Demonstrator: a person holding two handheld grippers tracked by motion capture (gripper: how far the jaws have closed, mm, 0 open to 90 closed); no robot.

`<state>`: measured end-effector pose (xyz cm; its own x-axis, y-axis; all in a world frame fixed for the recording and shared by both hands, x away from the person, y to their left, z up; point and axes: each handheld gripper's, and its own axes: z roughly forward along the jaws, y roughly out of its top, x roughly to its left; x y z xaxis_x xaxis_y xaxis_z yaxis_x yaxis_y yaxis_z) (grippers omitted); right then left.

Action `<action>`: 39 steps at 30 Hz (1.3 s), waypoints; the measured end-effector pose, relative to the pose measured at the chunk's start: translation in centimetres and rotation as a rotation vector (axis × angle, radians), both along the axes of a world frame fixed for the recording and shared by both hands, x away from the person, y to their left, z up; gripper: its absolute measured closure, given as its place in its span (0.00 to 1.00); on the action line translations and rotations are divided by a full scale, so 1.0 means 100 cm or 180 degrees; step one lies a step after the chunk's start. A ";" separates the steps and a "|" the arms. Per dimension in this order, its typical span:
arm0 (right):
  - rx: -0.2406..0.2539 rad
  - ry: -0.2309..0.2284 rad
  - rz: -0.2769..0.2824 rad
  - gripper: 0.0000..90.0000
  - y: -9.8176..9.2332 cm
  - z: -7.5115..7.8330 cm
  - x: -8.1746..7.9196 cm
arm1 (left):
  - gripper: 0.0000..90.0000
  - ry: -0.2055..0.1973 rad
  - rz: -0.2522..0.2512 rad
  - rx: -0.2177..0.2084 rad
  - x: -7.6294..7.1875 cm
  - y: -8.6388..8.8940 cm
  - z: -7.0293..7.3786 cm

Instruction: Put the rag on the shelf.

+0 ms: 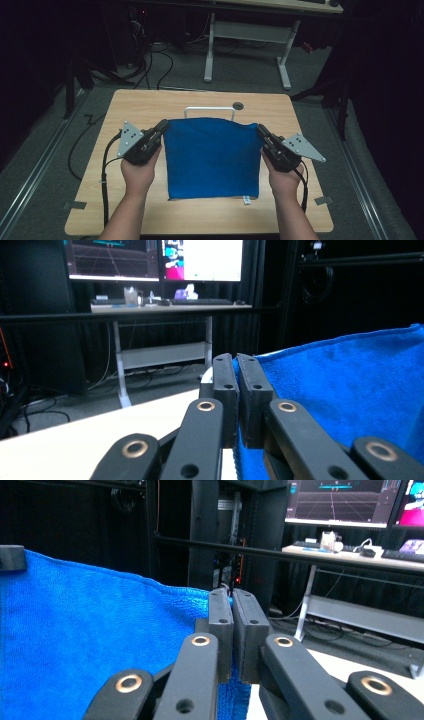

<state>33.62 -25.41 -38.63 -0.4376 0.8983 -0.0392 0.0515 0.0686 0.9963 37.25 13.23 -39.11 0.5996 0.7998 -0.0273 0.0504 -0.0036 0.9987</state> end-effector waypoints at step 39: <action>0.0036 -0.0194 -0.0036 0.98 0.008 0.059 0.034 | 0.98 -0.0293 0.0158 0.0094 0.036 0.003 0.068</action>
